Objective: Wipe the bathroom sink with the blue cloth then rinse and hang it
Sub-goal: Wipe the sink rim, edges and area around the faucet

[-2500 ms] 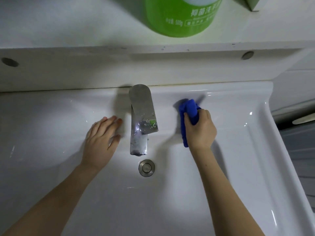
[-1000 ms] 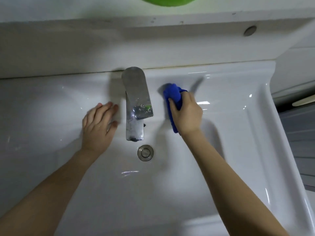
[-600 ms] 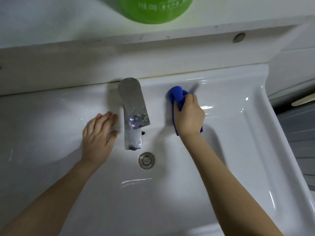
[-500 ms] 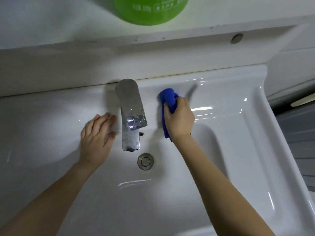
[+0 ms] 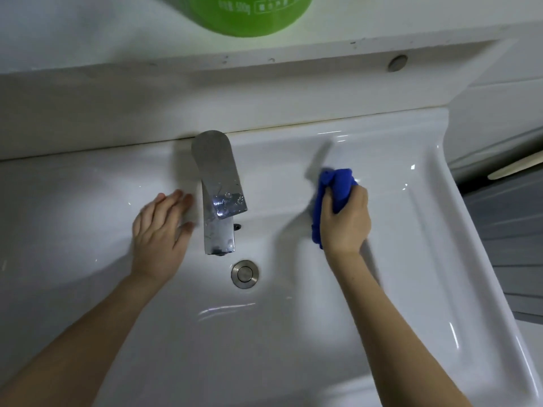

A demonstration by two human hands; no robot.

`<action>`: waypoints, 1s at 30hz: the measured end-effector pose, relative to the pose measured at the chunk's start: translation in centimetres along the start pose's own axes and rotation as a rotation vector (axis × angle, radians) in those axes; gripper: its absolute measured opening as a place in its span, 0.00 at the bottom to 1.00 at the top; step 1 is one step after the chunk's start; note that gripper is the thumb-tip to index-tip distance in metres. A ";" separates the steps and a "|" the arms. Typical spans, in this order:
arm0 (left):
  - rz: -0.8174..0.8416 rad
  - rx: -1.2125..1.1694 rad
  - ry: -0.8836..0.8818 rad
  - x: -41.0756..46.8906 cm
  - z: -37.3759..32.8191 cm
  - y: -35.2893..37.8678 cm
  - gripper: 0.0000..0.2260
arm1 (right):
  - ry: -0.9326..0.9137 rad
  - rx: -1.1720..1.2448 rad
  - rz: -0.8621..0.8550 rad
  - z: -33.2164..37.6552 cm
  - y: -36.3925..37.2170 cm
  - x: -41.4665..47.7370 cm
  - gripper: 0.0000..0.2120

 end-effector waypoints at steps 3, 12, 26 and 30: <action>0.002 0.003 0.000 0.1 0.0 0.0 0.21 | -0.254 -0.095 0.139 5.5 4.3 -2.1 0.15; 0.055 0.025 -0.005 0.2 0.4 0.1 0.22 | -0.481 -0.202 0.247 6.2 3.2 0.1 0.15; 0.047 0.044 -0.030 0.0 0.3 0.2 0.22 | -0.158 -0.113 0.160 4.5 2.1 1.1 0.11; 0.018 0.040 -0.027 -0.1 0.1 0.2 0.22 | -0.030 0.058 0.124 6.0 4.5 -0.2 0.09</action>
Point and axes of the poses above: each hand's wrist, its own x-axis towards the middle knuckle, its own y-axis out of the palm, z = x × y, the point moved 7 cm from there along x, towards the middle knuckle, and after that the axes turned 9 degrees about -x, right-handed, at the moved point
